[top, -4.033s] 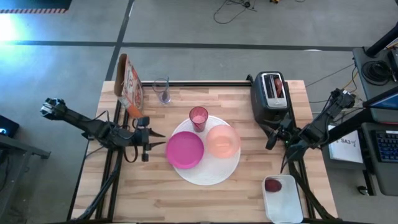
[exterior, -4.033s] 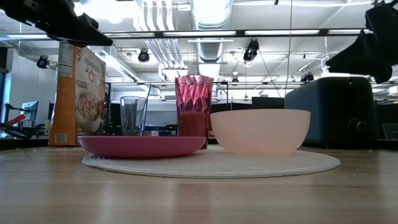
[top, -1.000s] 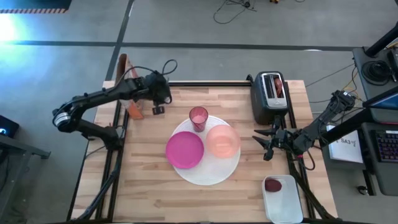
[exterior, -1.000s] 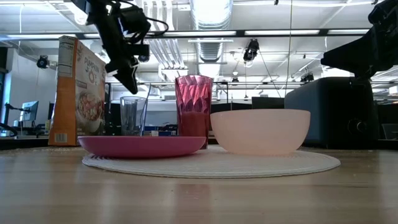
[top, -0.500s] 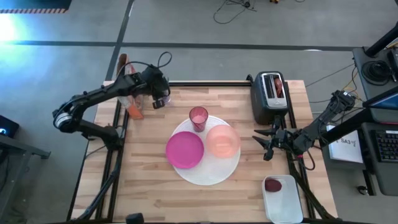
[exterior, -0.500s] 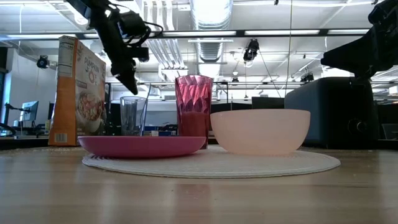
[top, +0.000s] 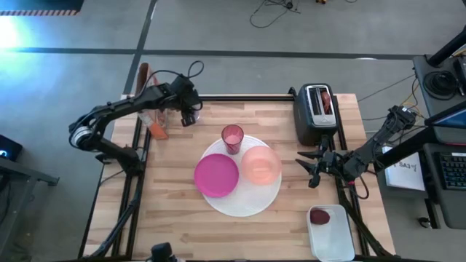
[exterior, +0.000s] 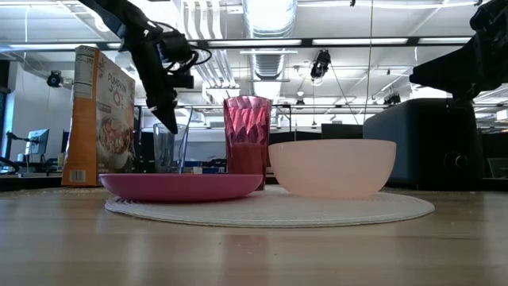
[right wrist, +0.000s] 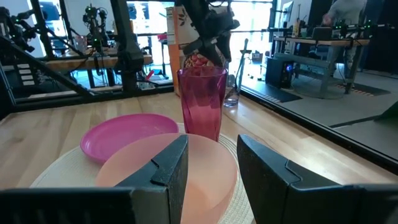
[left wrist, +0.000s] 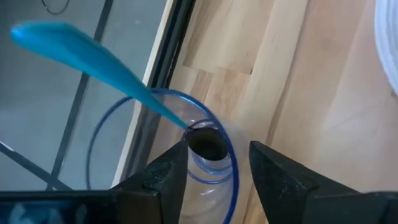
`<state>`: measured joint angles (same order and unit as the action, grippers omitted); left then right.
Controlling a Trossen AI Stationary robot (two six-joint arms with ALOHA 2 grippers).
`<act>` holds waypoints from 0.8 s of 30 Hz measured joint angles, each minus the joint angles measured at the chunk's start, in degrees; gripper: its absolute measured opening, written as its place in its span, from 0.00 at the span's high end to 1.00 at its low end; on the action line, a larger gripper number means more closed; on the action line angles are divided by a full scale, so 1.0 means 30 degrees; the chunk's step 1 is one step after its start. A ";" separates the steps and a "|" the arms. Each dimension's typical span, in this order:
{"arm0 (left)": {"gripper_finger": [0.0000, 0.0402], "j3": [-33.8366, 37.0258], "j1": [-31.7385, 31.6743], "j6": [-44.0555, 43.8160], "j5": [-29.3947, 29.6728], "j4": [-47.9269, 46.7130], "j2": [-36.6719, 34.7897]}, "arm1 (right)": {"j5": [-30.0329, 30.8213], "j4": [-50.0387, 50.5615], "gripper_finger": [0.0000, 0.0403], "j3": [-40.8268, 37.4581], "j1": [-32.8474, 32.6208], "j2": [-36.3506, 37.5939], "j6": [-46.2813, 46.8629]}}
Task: Arrange a breakfast setting
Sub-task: Adjust the transparent cup
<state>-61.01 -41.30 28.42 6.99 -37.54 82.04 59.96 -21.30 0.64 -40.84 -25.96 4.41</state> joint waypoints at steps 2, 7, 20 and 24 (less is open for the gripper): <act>0.63 0.0000 -0.0063 -0.0078 0.0014 -0.0042 0.0283 | 0.0000 0.0000 0.68 0.0000 -0.0004 0.0000 -0.0012; 0.73 0.0000 -0.0253 -0.0153 0.0001 -0.0073 0.0831 | 0.0000 0.0000 0.68 0.0000 -0.0002 0.0000 -0.0012; 0.99 -0.0432 -0.0164 -0.0660 -0.0049 -0.0961 0.0953 | 0.0000 0.0000 0.68 0.0000 -0.0001 0.0000 -0.0004; 0.99 -0.1559 -0.0010 -0.0661 -0.0829 -0.1782 0.1014 | 0.0005 0.0000 0.68 0.0000 0.0000 0.0005 -0.0025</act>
<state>-65.69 -41.33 26.44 4.50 -42.89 85.08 59.98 -21.30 0.64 -40.84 -25.94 4.34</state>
